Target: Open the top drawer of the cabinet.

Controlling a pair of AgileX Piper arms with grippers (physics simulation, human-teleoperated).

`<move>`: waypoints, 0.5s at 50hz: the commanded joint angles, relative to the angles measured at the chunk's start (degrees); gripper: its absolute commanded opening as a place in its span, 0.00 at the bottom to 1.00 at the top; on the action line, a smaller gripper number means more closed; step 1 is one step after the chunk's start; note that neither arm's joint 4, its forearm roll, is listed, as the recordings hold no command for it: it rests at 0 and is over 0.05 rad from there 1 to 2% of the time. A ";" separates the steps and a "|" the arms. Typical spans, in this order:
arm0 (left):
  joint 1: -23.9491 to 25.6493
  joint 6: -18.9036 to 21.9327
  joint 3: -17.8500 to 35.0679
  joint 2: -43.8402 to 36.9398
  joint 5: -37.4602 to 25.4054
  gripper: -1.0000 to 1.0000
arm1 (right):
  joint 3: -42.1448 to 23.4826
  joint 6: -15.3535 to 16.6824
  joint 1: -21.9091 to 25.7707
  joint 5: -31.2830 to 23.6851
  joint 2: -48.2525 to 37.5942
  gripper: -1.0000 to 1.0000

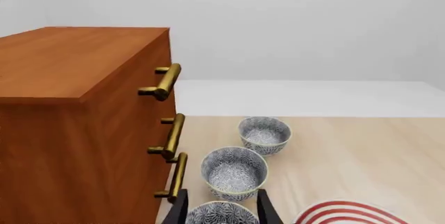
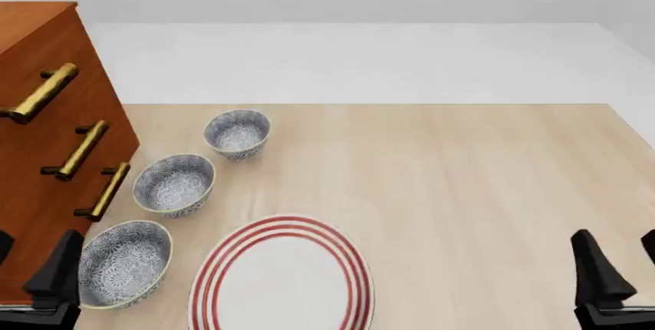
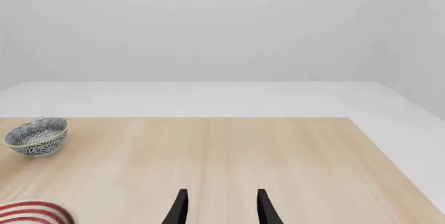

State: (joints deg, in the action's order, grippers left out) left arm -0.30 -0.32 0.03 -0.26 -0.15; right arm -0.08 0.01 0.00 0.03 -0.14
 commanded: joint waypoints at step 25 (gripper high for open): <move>-2.54 1.31 0.79 0.18 -1.45 1.00 | -0.17 0.00 0.00 0.07 -0.31 1.00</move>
State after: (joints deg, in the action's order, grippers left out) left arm -2.12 -0.67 0.38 -0.09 -1.42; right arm -0.23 0.02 0.00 0.10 -0.42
